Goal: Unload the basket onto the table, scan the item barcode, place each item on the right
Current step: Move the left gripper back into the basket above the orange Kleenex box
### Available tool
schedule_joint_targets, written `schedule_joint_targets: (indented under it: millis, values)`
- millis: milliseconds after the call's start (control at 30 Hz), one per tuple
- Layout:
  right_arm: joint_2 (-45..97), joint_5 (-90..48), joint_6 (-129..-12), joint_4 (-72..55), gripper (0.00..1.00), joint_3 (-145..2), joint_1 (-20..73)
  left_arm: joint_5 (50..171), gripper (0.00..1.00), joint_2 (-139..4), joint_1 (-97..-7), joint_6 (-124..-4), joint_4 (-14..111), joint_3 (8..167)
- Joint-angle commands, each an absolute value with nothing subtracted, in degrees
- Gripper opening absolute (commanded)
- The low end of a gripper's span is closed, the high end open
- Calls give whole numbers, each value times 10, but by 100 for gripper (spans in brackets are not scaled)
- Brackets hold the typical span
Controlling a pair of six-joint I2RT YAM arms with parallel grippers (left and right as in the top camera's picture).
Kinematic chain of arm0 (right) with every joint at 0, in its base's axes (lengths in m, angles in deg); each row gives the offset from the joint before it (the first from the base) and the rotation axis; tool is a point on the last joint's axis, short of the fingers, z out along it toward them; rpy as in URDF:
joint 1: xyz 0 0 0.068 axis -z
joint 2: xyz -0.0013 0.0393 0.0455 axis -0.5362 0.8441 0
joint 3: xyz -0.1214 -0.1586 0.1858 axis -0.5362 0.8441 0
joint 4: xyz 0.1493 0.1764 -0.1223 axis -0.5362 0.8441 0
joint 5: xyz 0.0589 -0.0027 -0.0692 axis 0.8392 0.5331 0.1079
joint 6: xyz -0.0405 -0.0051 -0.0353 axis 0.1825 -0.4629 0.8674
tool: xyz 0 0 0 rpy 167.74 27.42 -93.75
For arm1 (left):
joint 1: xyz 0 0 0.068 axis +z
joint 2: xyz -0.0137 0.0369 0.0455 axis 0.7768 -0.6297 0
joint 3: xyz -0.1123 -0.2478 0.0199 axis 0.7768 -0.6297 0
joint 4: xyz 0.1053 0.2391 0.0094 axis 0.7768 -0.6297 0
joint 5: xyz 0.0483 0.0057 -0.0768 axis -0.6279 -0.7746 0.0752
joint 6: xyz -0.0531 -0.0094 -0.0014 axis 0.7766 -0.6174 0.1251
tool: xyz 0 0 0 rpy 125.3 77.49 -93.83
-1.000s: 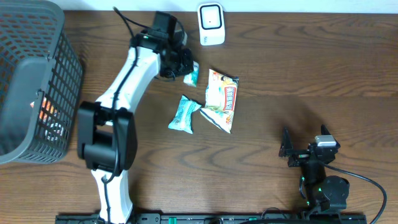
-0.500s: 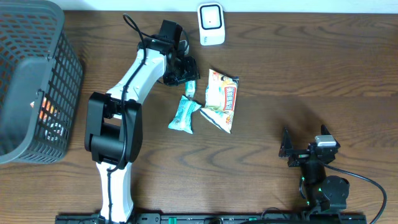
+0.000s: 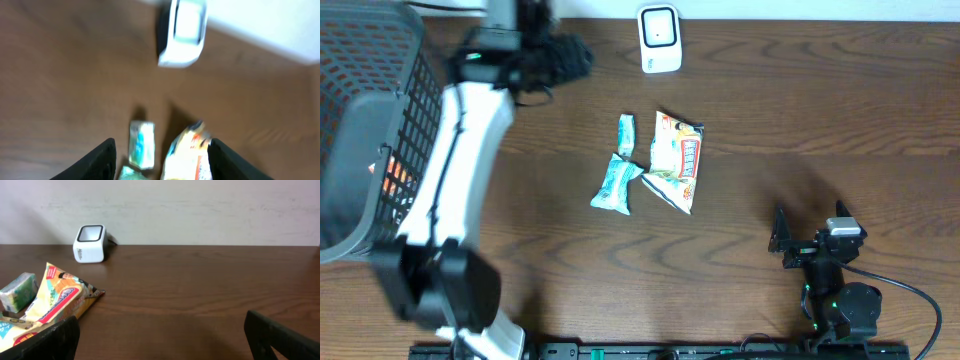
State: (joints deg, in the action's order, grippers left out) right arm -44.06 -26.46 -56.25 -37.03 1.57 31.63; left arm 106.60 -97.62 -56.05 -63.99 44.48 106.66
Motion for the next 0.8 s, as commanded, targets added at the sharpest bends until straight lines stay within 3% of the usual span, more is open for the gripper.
schedule_joint_targets:
  millis: [0,167,267,367,500,767]
  values:
    - [-444,-267,-569,-368,99,16,321,1060,58,-907,-515,-641,473,1086]
    - [-444,-267,-569,-368,99,16,321,1058,59,-828,-430,-641,535,1086]
    - [-444,-267,-569,-368,99,16,321,1025,66,-796,-369,-641,548,1086]
    - [-444,-267,-569,-368,99,16,321,969,88,-779,-304,-641,536,1086]
    - [-444,-267,-569,-368,99,16,321,928,96,-784,-222,-641,484,1085]
    - [-444,-267,-569,-368,99,16,321,922,98,-833,-117,-641,422,1064]
